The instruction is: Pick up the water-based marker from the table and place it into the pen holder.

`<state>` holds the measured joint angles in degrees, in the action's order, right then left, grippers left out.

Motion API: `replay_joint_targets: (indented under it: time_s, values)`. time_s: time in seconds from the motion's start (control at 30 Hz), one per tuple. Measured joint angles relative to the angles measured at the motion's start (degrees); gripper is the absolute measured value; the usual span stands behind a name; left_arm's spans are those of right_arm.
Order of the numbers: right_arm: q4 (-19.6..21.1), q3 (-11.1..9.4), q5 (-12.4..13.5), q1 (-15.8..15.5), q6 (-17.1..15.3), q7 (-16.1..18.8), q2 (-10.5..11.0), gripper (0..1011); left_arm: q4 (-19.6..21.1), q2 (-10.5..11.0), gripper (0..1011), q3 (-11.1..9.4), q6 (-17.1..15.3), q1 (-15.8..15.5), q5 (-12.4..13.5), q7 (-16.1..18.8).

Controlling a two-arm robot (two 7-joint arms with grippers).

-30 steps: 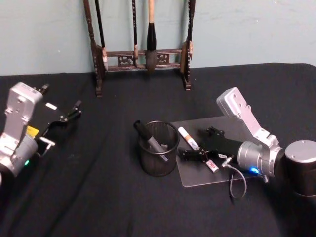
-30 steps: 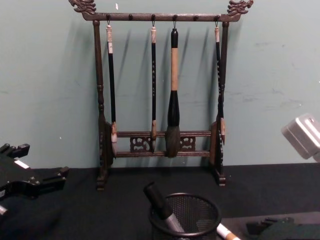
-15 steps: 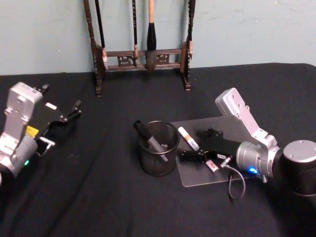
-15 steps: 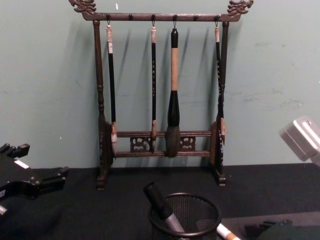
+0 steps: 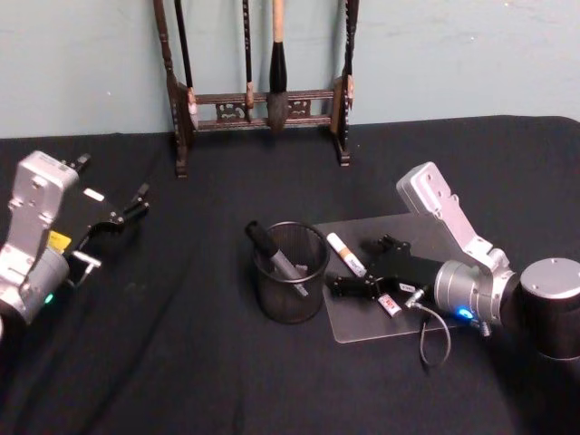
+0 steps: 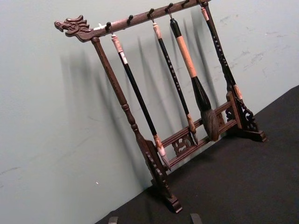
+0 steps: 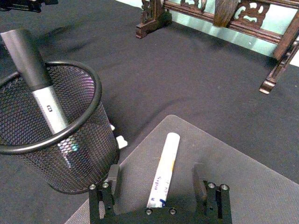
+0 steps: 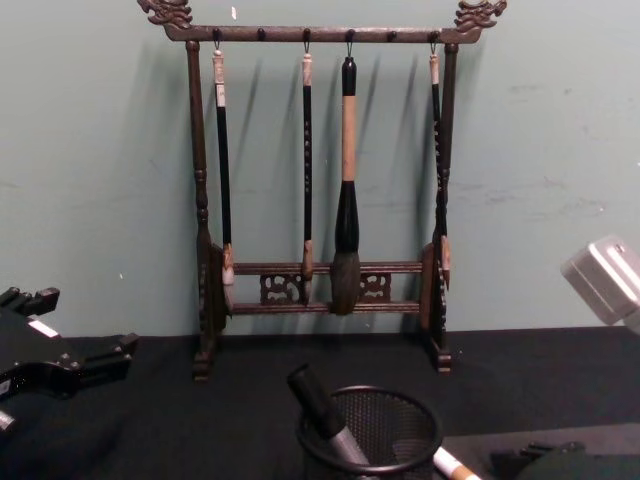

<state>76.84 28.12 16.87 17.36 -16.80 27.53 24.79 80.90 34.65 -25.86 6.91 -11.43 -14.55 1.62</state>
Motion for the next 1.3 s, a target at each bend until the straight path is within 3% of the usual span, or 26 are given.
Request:
replay_joint_targets:
  time_s: [1.3]
  values:
    - [0.0, 0.1, -0.1, -0.3, 0.4, 0.0, 0.2, 1002, 0.0, 0.0, 1001, 0.0, 0.0, 0.0, 0.0, 0.0]
